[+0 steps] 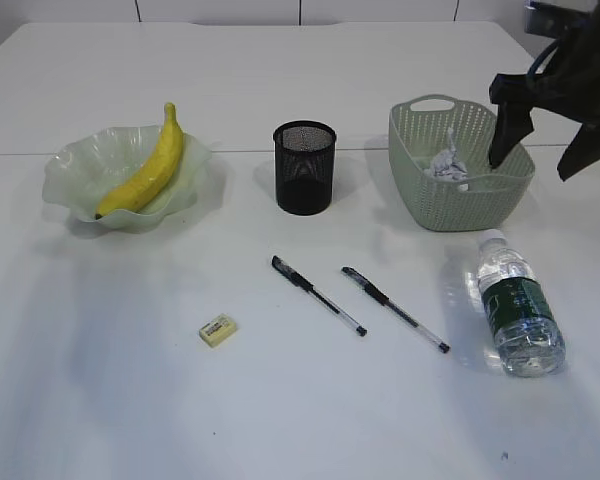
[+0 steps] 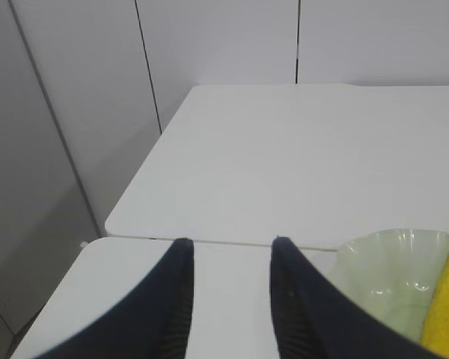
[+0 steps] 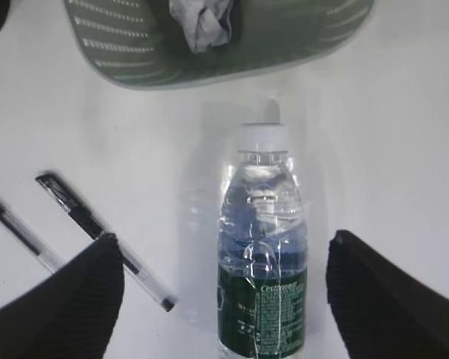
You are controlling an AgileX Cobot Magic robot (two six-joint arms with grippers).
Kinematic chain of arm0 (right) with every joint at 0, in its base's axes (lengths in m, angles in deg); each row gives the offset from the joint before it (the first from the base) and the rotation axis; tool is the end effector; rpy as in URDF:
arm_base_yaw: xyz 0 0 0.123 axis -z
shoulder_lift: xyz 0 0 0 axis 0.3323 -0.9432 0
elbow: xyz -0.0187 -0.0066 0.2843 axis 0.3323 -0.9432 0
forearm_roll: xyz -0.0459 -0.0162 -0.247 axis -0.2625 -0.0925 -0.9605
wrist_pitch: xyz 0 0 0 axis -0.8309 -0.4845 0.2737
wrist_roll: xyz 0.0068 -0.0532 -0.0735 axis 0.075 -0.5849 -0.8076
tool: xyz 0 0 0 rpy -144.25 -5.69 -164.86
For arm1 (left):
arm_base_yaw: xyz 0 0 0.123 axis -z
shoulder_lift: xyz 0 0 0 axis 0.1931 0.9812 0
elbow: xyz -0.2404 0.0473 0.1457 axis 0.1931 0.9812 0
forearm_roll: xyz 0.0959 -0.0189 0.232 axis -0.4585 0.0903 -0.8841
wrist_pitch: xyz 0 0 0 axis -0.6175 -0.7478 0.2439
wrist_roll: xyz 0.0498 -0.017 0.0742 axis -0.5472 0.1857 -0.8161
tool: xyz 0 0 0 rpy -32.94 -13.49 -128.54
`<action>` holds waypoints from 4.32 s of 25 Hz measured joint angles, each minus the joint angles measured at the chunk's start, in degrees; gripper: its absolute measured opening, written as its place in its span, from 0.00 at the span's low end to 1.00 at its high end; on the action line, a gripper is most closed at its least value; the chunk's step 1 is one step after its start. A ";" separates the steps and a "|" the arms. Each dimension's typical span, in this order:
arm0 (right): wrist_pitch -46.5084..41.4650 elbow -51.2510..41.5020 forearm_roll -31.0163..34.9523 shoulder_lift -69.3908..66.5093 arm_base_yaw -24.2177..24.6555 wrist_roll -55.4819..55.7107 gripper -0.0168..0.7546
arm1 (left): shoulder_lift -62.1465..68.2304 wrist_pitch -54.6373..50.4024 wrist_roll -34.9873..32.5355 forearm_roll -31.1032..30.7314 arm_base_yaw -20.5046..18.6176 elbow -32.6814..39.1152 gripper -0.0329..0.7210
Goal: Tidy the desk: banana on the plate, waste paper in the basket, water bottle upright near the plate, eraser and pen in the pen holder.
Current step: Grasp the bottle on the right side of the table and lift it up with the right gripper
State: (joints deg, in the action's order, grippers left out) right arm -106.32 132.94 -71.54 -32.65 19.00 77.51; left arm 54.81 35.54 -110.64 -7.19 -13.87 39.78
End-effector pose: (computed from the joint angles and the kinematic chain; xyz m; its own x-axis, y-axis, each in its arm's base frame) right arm 0.4099 0.0149 0.2817 -0.9664 0.1345 -0.2191 0.1002 0.9819 0.1608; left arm 0.2888 0.0307 0.2796 -0.1288 -0.0073 -0.9916 -0.2326 0.9723 0.0230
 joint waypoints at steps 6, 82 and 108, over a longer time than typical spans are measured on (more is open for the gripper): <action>0.00 -8.80 0.30 -0.48 0.00 0.72 0.84 | 0.00 0.00 0.00 0.00 0.00 0.00 0.36; 1.42 -5.55 -6.40 -14.84 0.00 0.25 0.79 | 0.00 -1.36 -0.10 -0.25 0.00 0.00 0.36; 1.32 -5.32 -5.06 -14.84 0.00 0.00 0.49 | 0.00 -1.36 -0.10 -0.27 0.00 0.00 0.36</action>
State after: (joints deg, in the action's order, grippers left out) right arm -105.00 127.62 -76.60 -47.50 19.00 77.51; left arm 54.81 34.18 -110.74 -7.47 -13.87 39.78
